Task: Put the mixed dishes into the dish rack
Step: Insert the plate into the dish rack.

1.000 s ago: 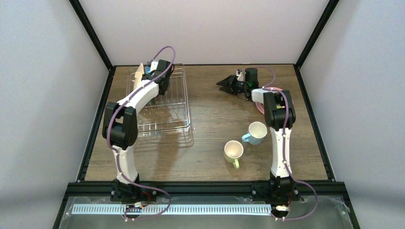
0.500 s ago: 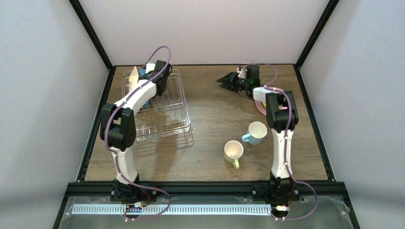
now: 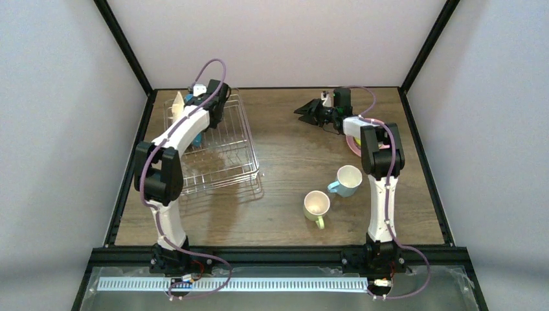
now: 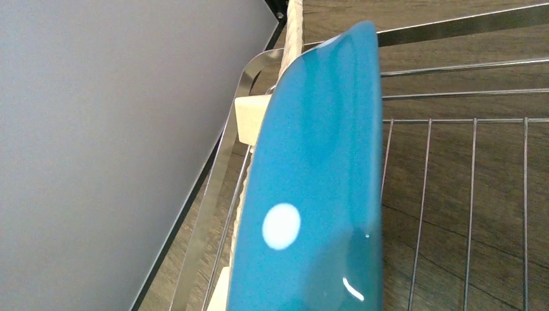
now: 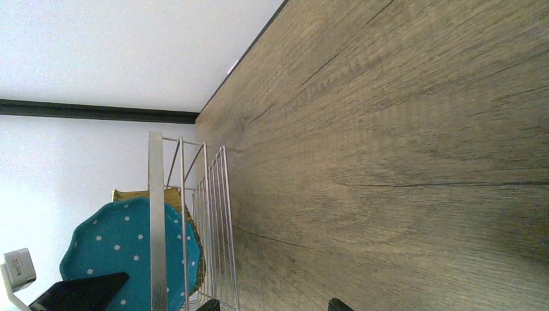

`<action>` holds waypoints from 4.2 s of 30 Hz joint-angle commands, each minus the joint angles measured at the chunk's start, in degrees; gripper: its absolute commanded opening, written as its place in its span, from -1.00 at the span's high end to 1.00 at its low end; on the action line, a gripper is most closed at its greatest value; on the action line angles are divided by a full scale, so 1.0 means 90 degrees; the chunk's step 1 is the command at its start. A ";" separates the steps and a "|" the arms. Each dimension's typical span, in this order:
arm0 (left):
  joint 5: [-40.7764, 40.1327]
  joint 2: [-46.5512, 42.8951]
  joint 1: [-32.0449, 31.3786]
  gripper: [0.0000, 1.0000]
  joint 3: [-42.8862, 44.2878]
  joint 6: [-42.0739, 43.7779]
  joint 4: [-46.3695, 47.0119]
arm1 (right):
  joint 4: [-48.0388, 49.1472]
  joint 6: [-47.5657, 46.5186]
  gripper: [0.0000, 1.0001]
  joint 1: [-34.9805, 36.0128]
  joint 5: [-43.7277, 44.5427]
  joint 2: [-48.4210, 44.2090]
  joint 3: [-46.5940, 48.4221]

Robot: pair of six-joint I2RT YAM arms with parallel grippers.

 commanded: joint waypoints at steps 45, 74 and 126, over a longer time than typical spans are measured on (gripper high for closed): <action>-0.1044 -0.0742 0.0011 0.94 0.0917 -0.1083 -0.1940 | -0.0628 -0.0108 -0.90 0.0041 0.0041 -0.0452 0.0416; -0.0634 -0.1011 -0.0013 0.94 0.0470 -0.1260 -0.1606 | -0.0578 -0.0259 -0.90 0.0078 -0.0088 -0.0490 0.0181; 0.0221 -0.0229 -0.0089 0.94 0.0656 -0.0493 -0.0726 | -0.0142 -0.0066 -0.91 -0.0013 -0.0173 -0.0276 0.0004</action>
